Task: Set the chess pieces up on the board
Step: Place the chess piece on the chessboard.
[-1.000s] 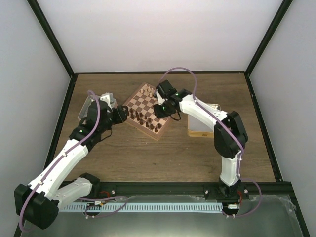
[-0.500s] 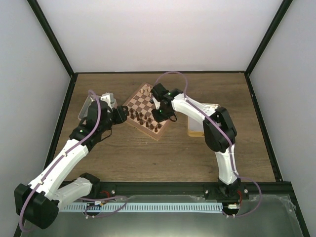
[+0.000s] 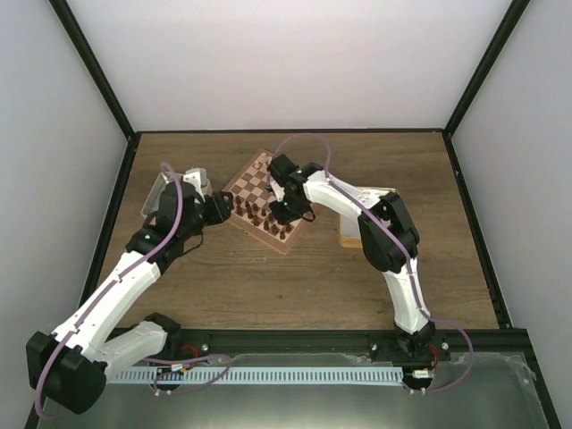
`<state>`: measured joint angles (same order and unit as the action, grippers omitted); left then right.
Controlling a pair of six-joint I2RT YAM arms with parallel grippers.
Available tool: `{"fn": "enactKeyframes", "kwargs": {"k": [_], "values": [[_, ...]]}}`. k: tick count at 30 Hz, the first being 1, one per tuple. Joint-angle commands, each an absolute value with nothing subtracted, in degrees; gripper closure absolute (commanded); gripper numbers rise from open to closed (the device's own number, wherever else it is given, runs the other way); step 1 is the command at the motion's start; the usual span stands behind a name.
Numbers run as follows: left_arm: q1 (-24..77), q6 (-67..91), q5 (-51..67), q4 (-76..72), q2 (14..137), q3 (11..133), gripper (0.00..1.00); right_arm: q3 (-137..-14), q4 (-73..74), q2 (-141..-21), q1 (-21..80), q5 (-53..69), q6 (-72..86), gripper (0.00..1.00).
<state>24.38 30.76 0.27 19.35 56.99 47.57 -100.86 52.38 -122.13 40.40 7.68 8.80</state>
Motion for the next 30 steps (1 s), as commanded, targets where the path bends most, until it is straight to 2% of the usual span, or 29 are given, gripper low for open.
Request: {"fn": "enactKeyframes", "kwargs": {"k": [1,13,27,30], "values": [[24.2,29.8,0.9,18.4,57.3,47.3,0.45,-103.4,53.2,-122.9,41.3,8.1,8.0,0.92],[24.2,29.8,1.0,18.6,57.5,47.3,0.44,-103.7,53.2,-123.3,41.4,7.5,8.1,0.82],[24.1,29.9,0.7,19.1,57.0,47.5,0.44,-104.9,52.3,-122.8,41.4,6.3,9.2,0.82],[24.2,29.2,0.1,19.0,55.6,47.8,0.44,-104.0,50.7,-120.8,41.4,5.3,10.9,0.78]]}}
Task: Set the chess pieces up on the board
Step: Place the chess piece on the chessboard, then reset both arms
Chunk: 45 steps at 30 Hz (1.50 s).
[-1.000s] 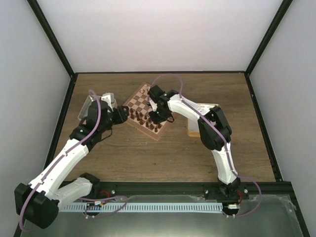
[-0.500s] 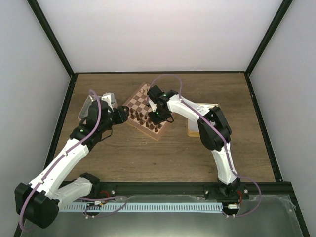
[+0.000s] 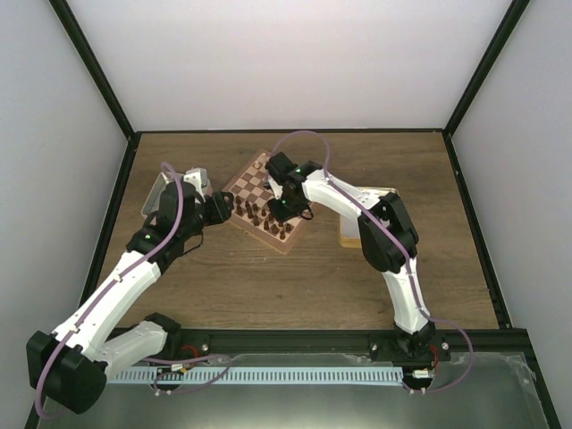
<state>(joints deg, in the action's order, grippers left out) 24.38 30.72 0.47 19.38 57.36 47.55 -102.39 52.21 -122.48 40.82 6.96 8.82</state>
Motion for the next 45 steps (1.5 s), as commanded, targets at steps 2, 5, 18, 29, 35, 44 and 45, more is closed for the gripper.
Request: {"fn": "enactKeyframes", "kwargs": {"k": [2,5,18,29,35,44,45], "values": [[24.2,28.0,-0.3,19.1,54.2,48.1,0.43,-102.8,48.6,-118.3,41.4,4.9,12.5,0.74],[24.1,25.7,-0.4,19.8,52.0,49.0,0.39,-100.3,45.6,-113.4,41.2,3.2,15.7,0.66],[24.1,18.1,2.3,26.9,42.4,53.0,0.0,-67.6,26.3,-76.8,39.7,-14.4,24.5,0.4],[24.1,19.9,-1.2,29.1,34.4,56.2,0.0,-49.9,30.1,-42.7,39.5,-25.6,26.4,0.08],[24.1,18.0,-6.2,32.9,28.9,59.6,0.0,-50.8,34.7,-31.4,39.5,-28.8,25.0,0.0],[24.1,19.9,-6.7,34.6,25.3,62.1,0.0,-56.3,37.6,-26.4,39.5,-33.8,22.6,0.0],[24.2,19.9,-7.2,34.8,24.9,62.2,0.0,-56.3,37.3,-25.9,39.5,-33.8,22.4,0.0]]}}
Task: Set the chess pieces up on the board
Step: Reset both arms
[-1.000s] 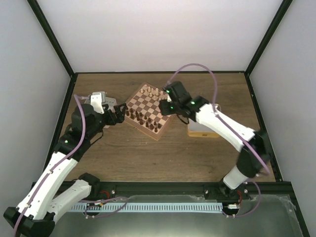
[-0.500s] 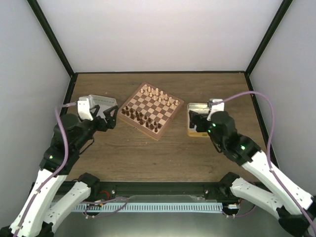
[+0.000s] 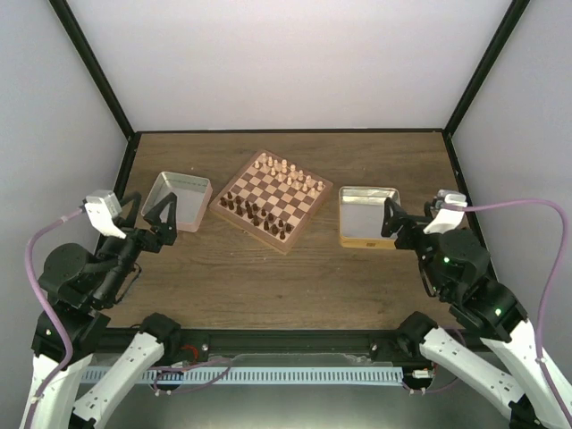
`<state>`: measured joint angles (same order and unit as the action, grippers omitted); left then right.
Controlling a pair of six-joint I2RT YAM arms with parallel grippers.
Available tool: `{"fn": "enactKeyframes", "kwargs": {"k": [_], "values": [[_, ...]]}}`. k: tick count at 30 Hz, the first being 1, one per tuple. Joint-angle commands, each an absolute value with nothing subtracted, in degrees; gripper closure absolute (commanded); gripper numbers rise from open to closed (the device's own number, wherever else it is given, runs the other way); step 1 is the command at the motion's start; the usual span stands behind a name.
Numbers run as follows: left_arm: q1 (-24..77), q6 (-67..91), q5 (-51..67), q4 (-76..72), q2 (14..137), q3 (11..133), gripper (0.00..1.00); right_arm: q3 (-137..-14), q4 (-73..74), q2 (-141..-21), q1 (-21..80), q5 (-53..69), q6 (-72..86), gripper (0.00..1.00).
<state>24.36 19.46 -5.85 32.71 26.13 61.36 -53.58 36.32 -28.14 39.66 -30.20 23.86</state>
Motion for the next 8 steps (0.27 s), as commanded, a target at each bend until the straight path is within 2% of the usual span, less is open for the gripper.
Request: {"fn": "enactKeyframes", "kwargs": {"k": [1,8], "values": [[24.2,19.7,-7.4,35.0,24.5,62.4,0.0,-56.3,37.1,-25.4,39.5,-33.9,22.2,0.0],[24.1,20.4,-8.0,35.1,23.3,61.6,0.0,-55.4,36.1,-23.6,39.5,-33.0,22.8,0.0]]}}
